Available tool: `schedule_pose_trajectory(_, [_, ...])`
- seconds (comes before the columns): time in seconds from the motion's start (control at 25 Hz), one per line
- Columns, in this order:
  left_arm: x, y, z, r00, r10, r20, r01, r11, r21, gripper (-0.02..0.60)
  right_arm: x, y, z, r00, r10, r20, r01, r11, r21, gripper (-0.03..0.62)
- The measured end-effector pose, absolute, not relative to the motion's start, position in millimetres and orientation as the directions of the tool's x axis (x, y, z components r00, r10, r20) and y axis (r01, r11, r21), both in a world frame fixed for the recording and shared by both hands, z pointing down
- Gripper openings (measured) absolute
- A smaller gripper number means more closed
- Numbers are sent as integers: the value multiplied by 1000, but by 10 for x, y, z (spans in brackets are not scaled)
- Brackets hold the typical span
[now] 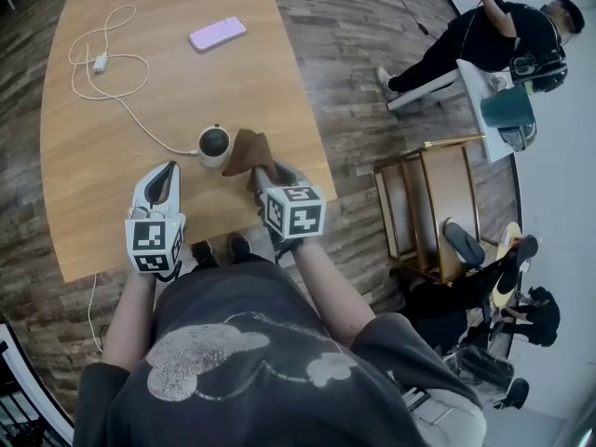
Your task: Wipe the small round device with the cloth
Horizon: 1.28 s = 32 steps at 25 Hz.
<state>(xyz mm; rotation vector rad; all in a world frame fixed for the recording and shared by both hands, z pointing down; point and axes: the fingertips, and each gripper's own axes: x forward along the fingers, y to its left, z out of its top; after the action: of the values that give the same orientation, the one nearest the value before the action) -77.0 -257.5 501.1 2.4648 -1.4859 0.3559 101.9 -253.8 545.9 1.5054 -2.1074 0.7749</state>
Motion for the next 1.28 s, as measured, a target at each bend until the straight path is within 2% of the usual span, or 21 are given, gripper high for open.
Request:
schedule_pose_trajectory(0.28, [-661,-2690,5024,528,-790,312,-830,-558,-8,18,866,-2835,5477,-294,-721,627,-956,220,-195,77])
schedule_pose_trajectory(0.44, [-648,-2712,5014,518,-792,322,-844,-535,41,20,788,-2851,5646,-340,-662,668,-938,292,-187,77])
schedule_pose_trajectory(0.68, [-677,-2799,5091,448,-817,364,-881,-473,22,18,829,-2888,5892,-338,-583,739,-912,398,-103,77])
schedule_pose_trajectory(0.96, [-684,-2852,5158,352,-852,387,-925,-379,6,18,877,-2968,5941,-390,-521,759,-865,490,-109,78])
schedule_pose_trajectory(1.12, [-679,-2941,5070,318,-871,375,-940,-340,8,18,1018,-3180,5700,-444,-580,682,-852,510,-121,78])
schedule_pose_trajectory(1.28, [-710,-3032,4955,284,-893,350,-953,-304,-4,18,984,-3452,5295,-564,-615,551,-777,620,-103,78])
